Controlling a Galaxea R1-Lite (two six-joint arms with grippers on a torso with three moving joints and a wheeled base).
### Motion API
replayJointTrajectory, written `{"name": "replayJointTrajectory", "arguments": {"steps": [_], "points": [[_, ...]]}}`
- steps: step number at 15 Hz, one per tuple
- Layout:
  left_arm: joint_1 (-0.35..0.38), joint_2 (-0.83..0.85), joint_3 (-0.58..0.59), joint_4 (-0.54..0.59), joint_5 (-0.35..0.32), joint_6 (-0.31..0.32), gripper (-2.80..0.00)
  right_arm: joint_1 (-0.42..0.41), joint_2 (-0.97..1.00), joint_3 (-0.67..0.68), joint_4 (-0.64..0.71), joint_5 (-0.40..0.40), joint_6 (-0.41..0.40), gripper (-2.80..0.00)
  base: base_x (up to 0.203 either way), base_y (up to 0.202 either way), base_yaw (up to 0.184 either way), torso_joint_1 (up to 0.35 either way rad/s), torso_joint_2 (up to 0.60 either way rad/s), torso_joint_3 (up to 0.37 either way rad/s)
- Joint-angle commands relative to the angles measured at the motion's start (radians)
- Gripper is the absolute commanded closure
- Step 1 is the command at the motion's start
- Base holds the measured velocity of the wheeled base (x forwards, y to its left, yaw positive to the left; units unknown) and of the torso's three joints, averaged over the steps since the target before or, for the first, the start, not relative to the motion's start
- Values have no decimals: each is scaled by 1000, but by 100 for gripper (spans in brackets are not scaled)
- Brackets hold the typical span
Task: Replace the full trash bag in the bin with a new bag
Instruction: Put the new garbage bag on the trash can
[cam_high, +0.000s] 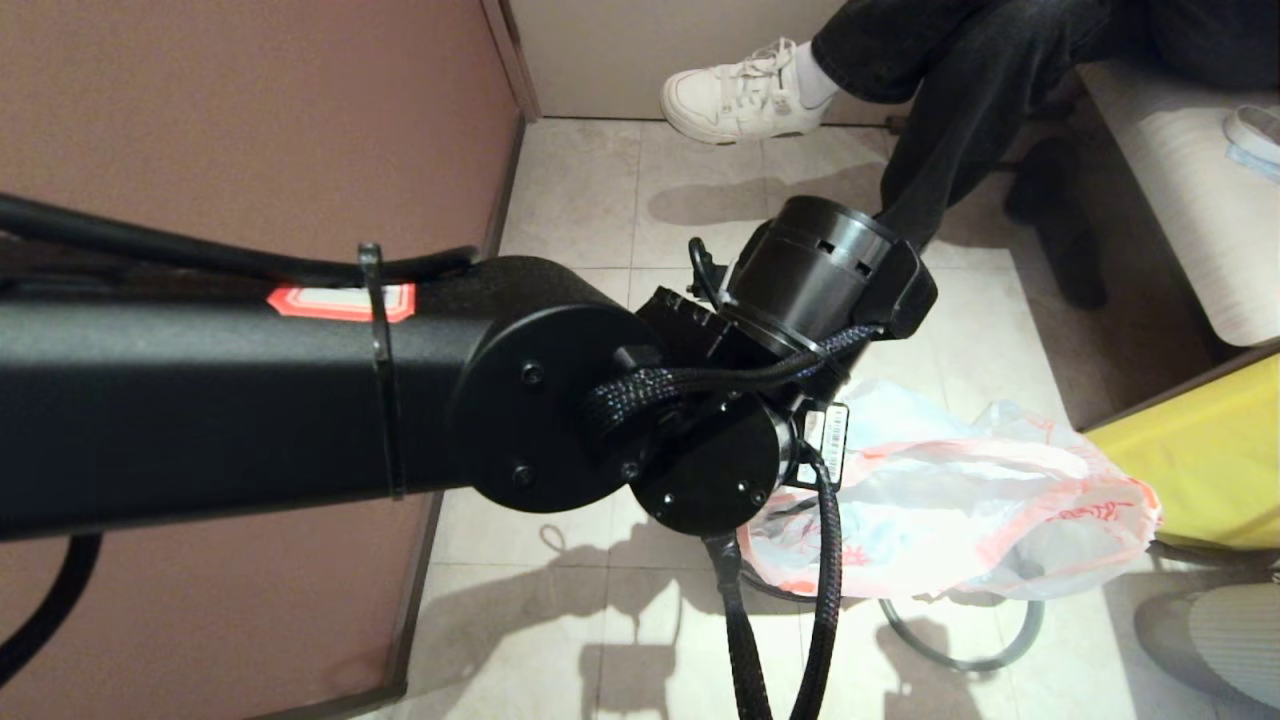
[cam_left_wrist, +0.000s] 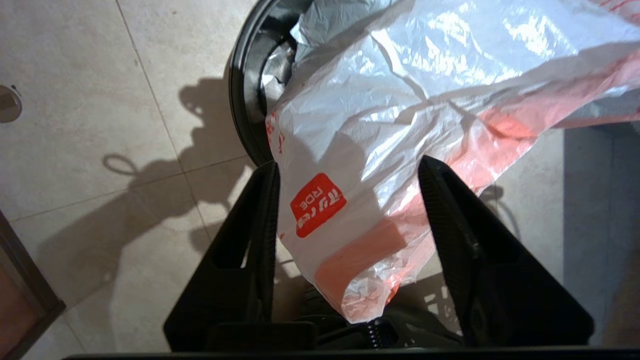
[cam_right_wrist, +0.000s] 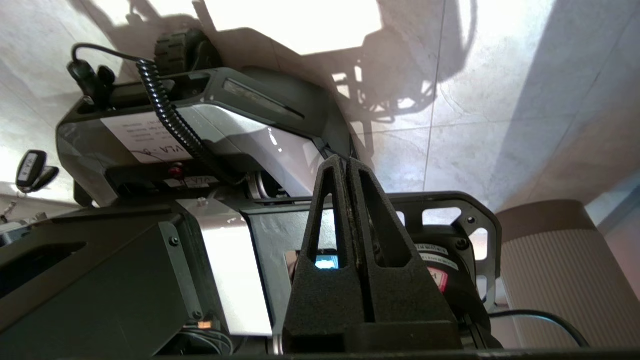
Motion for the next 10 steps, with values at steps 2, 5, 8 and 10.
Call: {"name": "replayJointTrajectory", "arguments": {"steps": [2, 5, 8, 10], "points": [[-8, 21, 21, 2, 4, -2, -280, -12, -23, 12, 5, 2, 4, 0, 0, 0, 0, 0, 0, 0], [-28, 21, 105, -4, 3, -25, -280, -15, -33, 19, 5, 2, 5, 0, 0, 0, 0, 0, 0, 0], [-36, 22, 124, -4, 1, -30, -280, -17, -57, 34, 5, 3, 8, 0, 0, 0, 0, 0, 0, 0], [-37, 37, 123, -6, 7, -31, -280, -21, -75, 58, 5, 2, 8, 0, 0, 0, 0, 0, 0, 0]]}}
